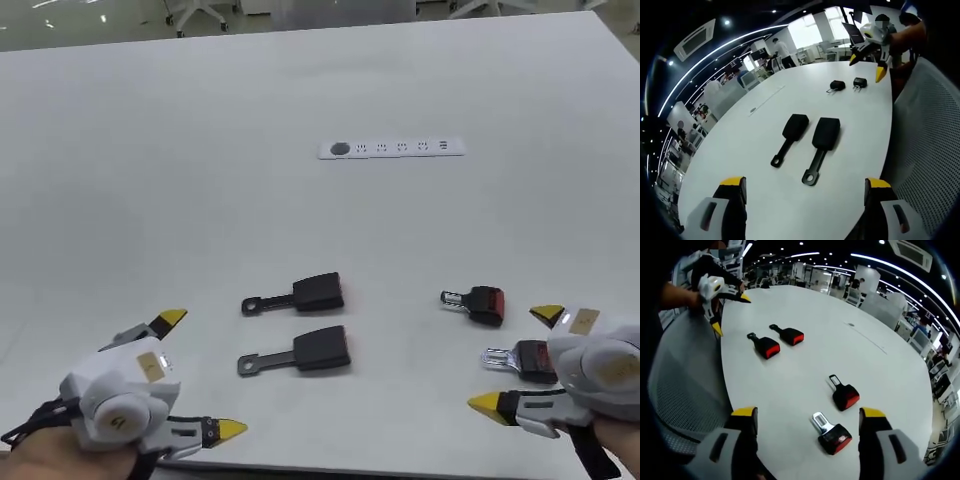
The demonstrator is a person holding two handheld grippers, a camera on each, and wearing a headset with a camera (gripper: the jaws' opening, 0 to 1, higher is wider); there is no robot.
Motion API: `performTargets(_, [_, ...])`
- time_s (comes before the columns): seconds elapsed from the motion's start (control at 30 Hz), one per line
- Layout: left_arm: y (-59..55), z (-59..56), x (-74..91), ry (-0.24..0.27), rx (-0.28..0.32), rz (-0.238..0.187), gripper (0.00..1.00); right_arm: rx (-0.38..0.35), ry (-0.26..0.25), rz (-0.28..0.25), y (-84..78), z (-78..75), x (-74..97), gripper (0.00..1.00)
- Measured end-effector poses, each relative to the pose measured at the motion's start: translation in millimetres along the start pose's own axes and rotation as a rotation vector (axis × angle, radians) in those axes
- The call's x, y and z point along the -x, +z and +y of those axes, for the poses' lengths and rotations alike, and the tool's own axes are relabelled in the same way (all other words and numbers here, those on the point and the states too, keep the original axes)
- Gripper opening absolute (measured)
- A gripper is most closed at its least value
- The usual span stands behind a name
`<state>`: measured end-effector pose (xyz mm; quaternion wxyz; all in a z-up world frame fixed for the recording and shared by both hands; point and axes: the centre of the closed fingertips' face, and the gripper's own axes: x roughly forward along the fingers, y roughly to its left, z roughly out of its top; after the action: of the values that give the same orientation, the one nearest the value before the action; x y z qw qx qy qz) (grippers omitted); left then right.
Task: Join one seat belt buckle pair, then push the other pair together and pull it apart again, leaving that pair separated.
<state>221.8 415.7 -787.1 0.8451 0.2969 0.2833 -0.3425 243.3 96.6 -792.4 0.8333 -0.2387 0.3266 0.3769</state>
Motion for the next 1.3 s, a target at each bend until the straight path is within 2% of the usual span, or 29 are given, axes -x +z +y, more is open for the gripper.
performTargets(0.17, [-0.3,-3.5,-0.1,-0.021,0.009,0.002,0.96,0.002,-0.004,-0.014,-2.4,0.0,1.3,0.85])
performTargets(0.4, [3.9,-11.8,2.4,-0.065,-0.001,-0.006,0.84,-0.006,-0.005,-0.017,-10.4,-3.9,2.6,0.8])
performTargets(0.47, [2.5,-14.7,3.6,-0.099,0.016,0.008,0.76,0.0,-0.012,-0.024,-10.0,-9.5,6.9,0.73])
performTargets(0.5, [-0.9,-13.8,4.6,-0.108,-0.025,0.03,0.69,0.014,-0.011,-0.038,-7.9,-11.9,10.0,0.69])
performTargets(0.6, [1.4,-6.7,1.7,-0.098,-0.025,0.025,0.67,0.029,-0.009,-0.037,-10.1,-18.8,12.9,0.63])
performTargets(0.63, [2.7,-4.5,-0.4,-0.102,-0.021,0.022,0.66,0.032,-0.003,-0.033,-11.6,-20.8,13.3,0.59])
performTargets(0.7, [3.2,-2.1,-6.8,-0.125,0.005,0.044,0.63,0.036,0.016,-0.014,-16.5,-23.8,12.7,0.56])
performTargets(0.77, [5.4,-5.9,-14.0,-0.166,0.014,0.059,0.63,0.073,0.027,-0.002,-18.7,-26.1,12.4,0.55])
performTargets(0.8, [7.8,-7.4,-19.2,-0.181,-0.006,0.068,0.62,0.091,0.046,0.008,-19.6,-24.9,12.9,0.54])
performTargets(0.87, [14.9,-16.3,-26.4,-0.235,0.002,0.069,0.61,0.133,0.063,0.022,-22.0,-26.4,11.8,0.53])
performTargets(0.93, [22.9,-19.9,-35.0,-0.252,-0.012,0.067,0.59,0.158,0.088,0.045,-26.7,-27.9,9.2,0.5])
performTargets(1.0, [25.9,-25.5,-44.6,-0.284,-0.037,0.088,0.56,0.167,0.109,0.063,-30.5,-30.0,6.3,0.48])
performTargets(1.17, [46.4,-34.2,-64.6,-0.324,0.003,0.064,0.54,0.191,0.136,0.094,-36.0,-35.7,2.6,0.43])
performTargets(1.3, [51.8,-40.3,-77.6,-0.341,-0.01,0.07,0.54,0.213,0.178,0.133,-44.7,-35.6,-0.7,0.42])
